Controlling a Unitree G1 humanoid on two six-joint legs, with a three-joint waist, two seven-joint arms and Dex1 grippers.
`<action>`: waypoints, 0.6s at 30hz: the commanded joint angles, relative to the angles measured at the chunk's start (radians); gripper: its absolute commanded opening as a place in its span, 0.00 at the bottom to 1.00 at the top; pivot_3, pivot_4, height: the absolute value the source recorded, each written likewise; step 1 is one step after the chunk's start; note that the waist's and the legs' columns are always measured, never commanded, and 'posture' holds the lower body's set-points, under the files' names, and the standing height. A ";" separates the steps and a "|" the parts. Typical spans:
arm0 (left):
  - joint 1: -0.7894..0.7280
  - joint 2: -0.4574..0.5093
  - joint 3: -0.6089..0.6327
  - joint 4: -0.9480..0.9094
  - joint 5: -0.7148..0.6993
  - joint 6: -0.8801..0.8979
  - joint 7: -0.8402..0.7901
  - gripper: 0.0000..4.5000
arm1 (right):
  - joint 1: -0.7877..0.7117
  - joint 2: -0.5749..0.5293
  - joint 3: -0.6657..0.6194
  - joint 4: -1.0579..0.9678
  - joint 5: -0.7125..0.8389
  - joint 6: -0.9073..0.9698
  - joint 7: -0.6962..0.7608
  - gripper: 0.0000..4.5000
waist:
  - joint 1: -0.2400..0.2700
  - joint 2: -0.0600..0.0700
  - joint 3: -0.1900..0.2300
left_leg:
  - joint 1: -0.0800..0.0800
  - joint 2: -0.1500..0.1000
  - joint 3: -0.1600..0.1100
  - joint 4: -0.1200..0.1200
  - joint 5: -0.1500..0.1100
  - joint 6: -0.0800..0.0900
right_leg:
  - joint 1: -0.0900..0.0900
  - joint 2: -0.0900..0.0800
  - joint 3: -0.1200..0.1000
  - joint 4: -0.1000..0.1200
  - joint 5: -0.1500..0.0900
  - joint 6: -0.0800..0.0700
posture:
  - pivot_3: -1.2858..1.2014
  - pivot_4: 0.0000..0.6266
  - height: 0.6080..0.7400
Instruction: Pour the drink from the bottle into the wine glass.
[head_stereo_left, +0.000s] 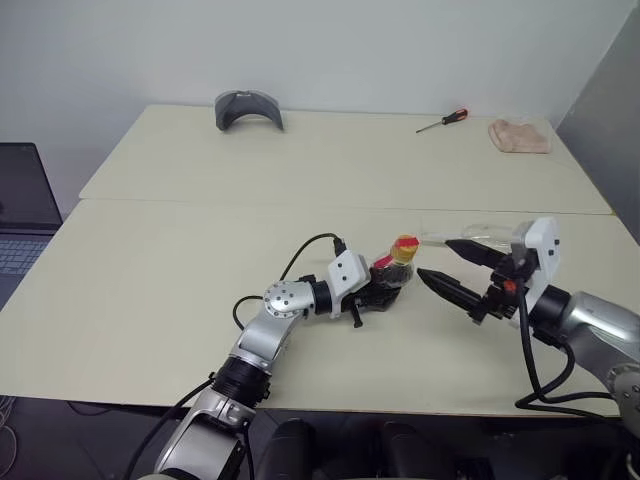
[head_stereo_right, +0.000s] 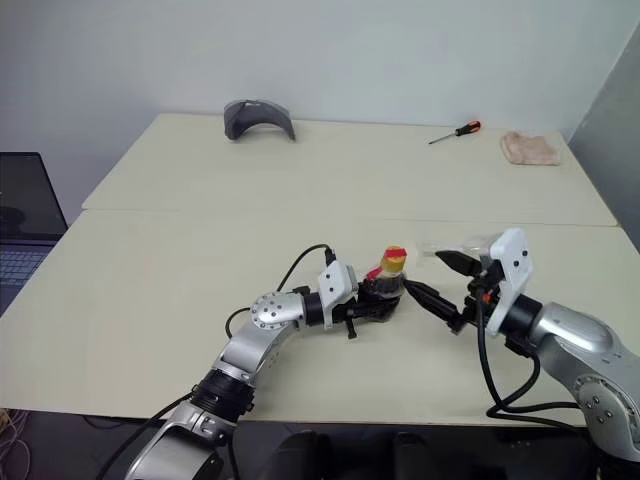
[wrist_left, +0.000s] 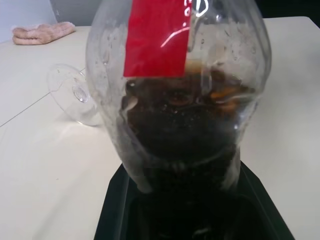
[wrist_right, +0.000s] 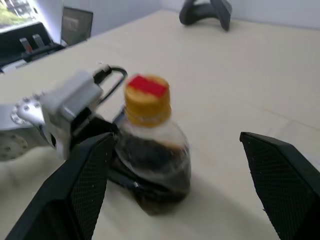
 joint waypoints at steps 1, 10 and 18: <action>-0.010 -0.011 0.007 -0.033 -0.012 -0.023 0.002 0.20 | -0.056 0.042 0.053 -0.024 0.009 0.011 -0.062 0.95 | 0.001 0.000 0.000 | 0.000 0.000 0.000 0.000 0.000 0.000 | 0.000 0.000 0.000 0.000 0.000 0.000 | 0.52 0.24 1.00; -0.011 -0.018 0.008 -0.030 -0.009 -0.024 0.007 0.20 | -0.119 0.100 0.130 0.040 -0.092 -0.032 -0.085 0.95 | 0.001 0.000 0.000 | 0.000 0.000 0.000 0.000 0.000 0.000 | 0.000 -0.001 0.000 0.000 0.000 0.000 | 0.52 0.24 1.00; -0.008 -0.017 0.007 -0.032 -0.009 -0.023 0.009 0.20 | -0.117 0.130 0.115 0.063 -0.126 -0.057 -0.094 0.95 | 0.001 0.000 0.000 | 0.000 0.000 0.000 0.000 0.000 0.000 | 0.000 -0.001 0.000 0.000 0.000 0.000 | 0.52 0.24 1.00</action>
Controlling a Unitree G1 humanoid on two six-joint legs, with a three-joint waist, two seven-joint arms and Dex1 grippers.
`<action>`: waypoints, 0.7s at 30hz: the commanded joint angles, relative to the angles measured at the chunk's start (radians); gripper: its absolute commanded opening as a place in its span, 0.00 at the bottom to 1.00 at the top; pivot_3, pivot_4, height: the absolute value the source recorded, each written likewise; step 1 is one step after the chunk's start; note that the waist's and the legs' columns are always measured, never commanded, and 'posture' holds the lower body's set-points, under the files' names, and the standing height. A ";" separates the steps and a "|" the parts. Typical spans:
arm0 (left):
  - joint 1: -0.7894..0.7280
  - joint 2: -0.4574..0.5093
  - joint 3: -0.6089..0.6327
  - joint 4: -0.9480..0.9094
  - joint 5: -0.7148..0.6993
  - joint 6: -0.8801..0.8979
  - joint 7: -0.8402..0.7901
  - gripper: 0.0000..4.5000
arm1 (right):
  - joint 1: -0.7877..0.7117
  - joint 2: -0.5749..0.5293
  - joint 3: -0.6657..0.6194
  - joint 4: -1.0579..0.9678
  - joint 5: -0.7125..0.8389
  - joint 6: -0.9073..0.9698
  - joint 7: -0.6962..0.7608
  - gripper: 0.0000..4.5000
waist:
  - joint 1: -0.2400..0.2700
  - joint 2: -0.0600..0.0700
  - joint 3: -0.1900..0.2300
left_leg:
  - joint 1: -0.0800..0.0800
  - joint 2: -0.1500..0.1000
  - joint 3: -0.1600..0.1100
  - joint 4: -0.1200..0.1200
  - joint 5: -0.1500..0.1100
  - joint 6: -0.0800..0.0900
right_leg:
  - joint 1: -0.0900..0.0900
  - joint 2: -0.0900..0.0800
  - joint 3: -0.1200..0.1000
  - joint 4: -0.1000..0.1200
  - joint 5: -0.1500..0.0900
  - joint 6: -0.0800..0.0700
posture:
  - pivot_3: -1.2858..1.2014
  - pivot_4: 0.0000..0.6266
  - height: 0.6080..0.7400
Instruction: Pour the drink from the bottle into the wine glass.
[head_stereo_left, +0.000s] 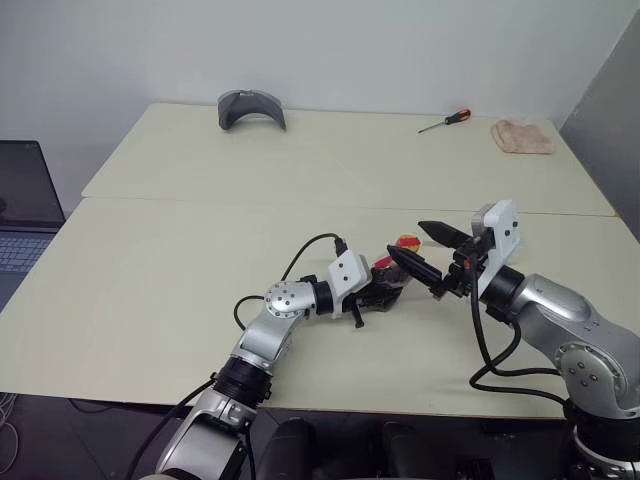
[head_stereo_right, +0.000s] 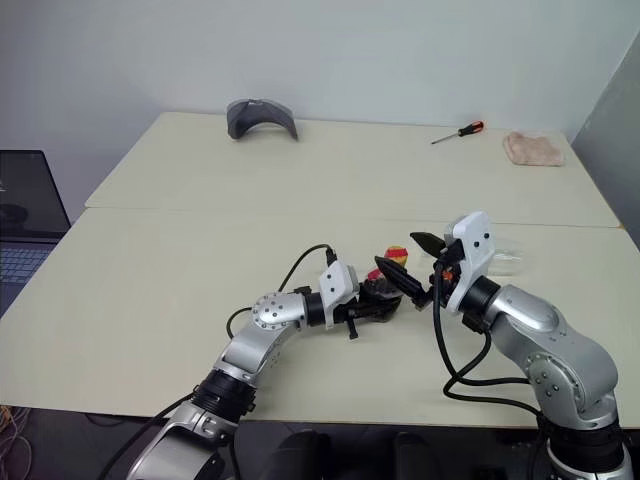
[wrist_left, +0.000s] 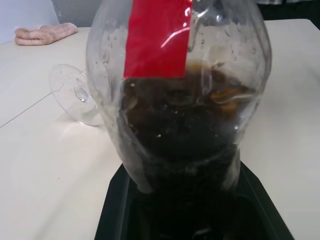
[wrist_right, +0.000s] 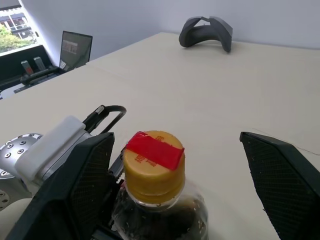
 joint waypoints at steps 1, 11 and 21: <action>-0.008 -0.010 0.006 -0.032 -0.009 -0.023 0.004 0.20 | -0.006 0.001 -0.021 -0.019 -0.007 -0.025 0.000 0.95 | 0.000 0.000 0.000 | 0.000 0.000 0.000 0.000 0.000 0.000 | 0.000 0.000 0.000 0.000 0.000 0.000 | 0.52 0.24 1.00; -0.010 -0.012 0.006 -0.030 -0.009 -0.024 0.002 0.20 | 0.020 -0.002 -0.042 -0.051 0.056 -0.004 0.034 0.67 | 0.000 0.000 0.000 | 0.000 0.000 0.000 0.000 0.000 0.000 | 0.000 0.000 0.000 0.000 0.000 0.000 | 0.52 0.24 1.00; -0.009 -0.013 0.008 -0.031 -0.007 -0.025 0.007 0.20 | 0.018 0.074 -0.073 -0.059 0.181 -0.019 -0.004 0.27 | 0.000 0.000 0.000 | 0.000 0.000 0.000 0.000 0.000 0.000 | 0.000 0.000 0.000 0.000 0.000 0.000 | 0.52 0.24 1.00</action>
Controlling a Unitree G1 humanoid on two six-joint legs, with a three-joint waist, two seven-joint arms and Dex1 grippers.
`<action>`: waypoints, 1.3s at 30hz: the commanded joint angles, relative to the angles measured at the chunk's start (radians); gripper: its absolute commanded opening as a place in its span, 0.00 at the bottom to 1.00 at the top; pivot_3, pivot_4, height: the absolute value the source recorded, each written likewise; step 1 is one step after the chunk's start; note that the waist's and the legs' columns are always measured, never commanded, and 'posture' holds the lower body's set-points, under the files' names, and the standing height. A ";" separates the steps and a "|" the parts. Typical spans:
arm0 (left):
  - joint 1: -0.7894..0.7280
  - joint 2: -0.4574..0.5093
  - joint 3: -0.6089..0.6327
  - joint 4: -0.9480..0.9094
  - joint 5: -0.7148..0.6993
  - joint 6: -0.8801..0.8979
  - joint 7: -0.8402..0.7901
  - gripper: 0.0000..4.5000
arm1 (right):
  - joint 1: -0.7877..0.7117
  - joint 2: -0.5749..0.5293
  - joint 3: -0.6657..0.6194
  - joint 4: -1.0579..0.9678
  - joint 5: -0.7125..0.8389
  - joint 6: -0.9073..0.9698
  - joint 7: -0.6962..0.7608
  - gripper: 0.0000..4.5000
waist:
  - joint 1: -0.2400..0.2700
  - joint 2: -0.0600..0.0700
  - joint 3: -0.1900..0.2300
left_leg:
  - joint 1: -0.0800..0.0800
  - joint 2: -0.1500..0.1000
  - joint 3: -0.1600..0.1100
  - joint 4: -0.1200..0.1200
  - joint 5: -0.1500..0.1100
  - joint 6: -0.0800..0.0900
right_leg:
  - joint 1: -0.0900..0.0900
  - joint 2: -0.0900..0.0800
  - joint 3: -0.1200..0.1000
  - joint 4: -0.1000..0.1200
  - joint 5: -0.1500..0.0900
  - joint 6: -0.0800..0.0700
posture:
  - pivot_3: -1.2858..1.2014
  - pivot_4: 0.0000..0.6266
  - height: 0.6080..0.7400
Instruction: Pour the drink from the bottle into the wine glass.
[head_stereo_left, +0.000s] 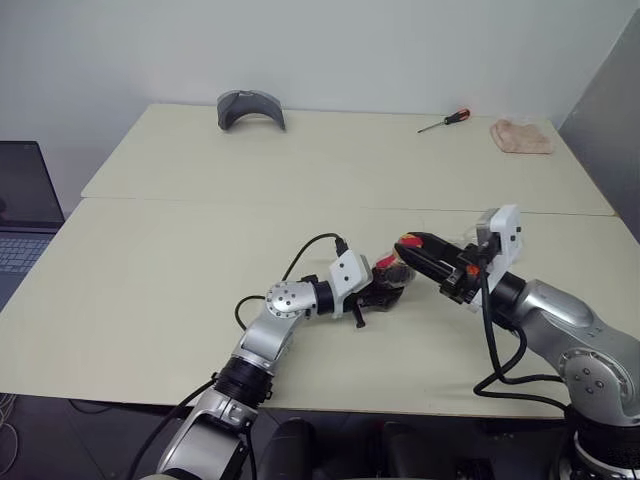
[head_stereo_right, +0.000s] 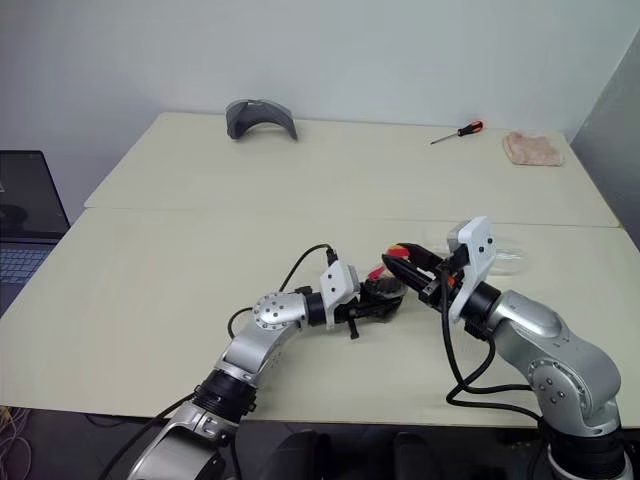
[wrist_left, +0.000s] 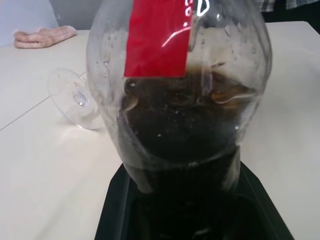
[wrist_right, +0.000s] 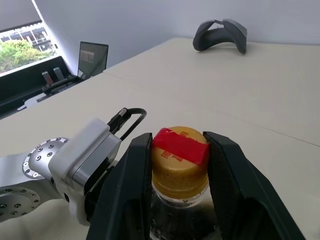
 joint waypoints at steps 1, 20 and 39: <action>-0.009 -0.006 0.008 -0.029 -0.007 -0.016 0.007 0.20 | -0.017 0.082 -0.048 -0.038 0.122 -0.024 -0.052 0.27 | 0.000 0.000 0.000 | 0.000 0.000 0.000 0.000 0.000 0.000 | 0.000 0.000 0.000 0.000 0.000 0.000 | 0.52 0.24 1.00; -0.002 -0.003 0.017 -0.027 -0.008 -0.029 0.018 0.19 | 0.106 -0.150 -0.128 -0.053 -0.025 -0.115 -0.016 0.27 | 0.001 0.000 0.000 | 0.000 0.000 0.000 0.000 0.000 0.000 | 0.000 0.000 0.000 0.000 0.000 0.000 | 0.52 0.24 1.00; -0.033 -0.047 0.050 0.011 -0.002 -0.080 0.115 0.19 | 0.304 -0.065 -0.164 0.487 -0.415 -0.419 0.076 0.70 | 0.001 0.002 -0.001 | 0.001 0.000 0.002 0.000 0.000 0.000 | 0.000 0.001 0.002 0.000 0.000 0.001 | 0.52 0.24 1.00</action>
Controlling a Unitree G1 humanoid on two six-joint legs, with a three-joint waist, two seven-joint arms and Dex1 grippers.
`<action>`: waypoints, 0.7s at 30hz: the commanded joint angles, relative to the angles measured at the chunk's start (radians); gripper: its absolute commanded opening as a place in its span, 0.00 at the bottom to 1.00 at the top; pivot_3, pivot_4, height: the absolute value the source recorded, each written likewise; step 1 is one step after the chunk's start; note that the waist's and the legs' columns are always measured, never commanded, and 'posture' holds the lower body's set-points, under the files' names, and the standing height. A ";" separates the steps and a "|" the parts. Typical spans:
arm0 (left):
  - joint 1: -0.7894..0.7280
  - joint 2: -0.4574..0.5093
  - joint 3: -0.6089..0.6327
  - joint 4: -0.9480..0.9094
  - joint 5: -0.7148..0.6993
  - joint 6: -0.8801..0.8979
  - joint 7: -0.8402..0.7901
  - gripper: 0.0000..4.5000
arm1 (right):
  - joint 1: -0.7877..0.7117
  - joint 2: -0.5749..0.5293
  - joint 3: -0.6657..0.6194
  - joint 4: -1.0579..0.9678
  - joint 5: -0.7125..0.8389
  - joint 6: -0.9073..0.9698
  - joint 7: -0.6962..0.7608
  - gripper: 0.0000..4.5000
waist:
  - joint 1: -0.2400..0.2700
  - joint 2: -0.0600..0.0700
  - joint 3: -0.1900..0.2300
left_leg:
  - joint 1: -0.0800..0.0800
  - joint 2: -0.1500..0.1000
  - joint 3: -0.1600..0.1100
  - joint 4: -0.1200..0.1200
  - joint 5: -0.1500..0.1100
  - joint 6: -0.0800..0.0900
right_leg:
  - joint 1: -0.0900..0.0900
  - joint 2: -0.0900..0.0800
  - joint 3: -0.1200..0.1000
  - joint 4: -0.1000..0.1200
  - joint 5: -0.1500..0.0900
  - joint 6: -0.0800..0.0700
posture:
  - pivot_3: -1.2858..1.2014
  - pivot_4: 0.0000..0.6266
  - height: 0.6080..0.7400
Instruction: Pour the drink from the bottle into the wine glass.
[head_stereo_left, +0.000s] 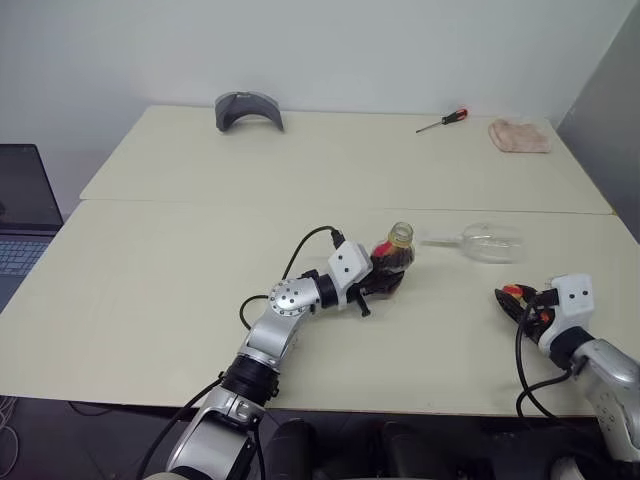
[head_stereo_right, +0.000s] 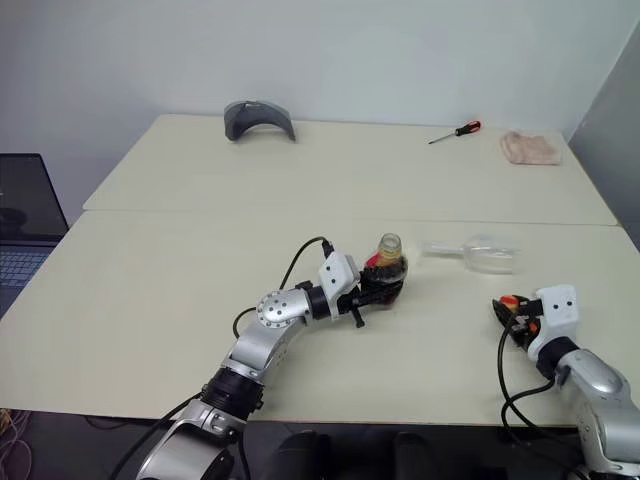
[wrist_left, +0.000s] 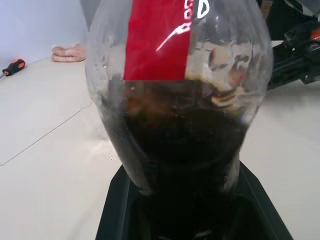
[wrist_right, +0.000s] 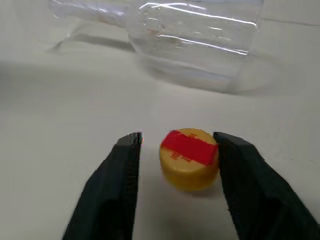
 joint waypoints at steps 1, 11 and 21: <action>-0.018 -0.003 0.023 -0.030 -0.003 -0.030 0.018 0.19 | 0.000 0.001 -0.001 0.020 -0.003 -0.016 0.047 0.77 | 0.001 0.000 0.000 | 0.000 0.000 0.000 0.000 0.000 0.000 | 0.000 0.000 0.000 0.000 0.000 0.000 | 0.52 0.24 1.00; -0.012 0.012 0.074 -0.036 0.003 -0.050 0.103 0.19 | 0.066 -0.081 -0.023 -0.133 0.002 0.000 0.140 1.00 | 0.001 0.000 0.000 | 0.000 0.000 0.000 0.000 0.000 0.000 | 0.000 0.000 0.000 0.000 0.000 0.000 | 0.52 0.24 1.00; -0.071 0.065 0.271 0.136 0.061 -0.138 0.417 0.19 | -0.257 -0.192 0.212 -0.456 0.132 0.199 0.260 1.00 | -0.004 -0.002 0.001 | 0.000 0.001 -0.003 0.000 0.000 0.000 | 0.001 0.001 -0.002 0.000 0.000 0.000 | 0.52 0.24 1.00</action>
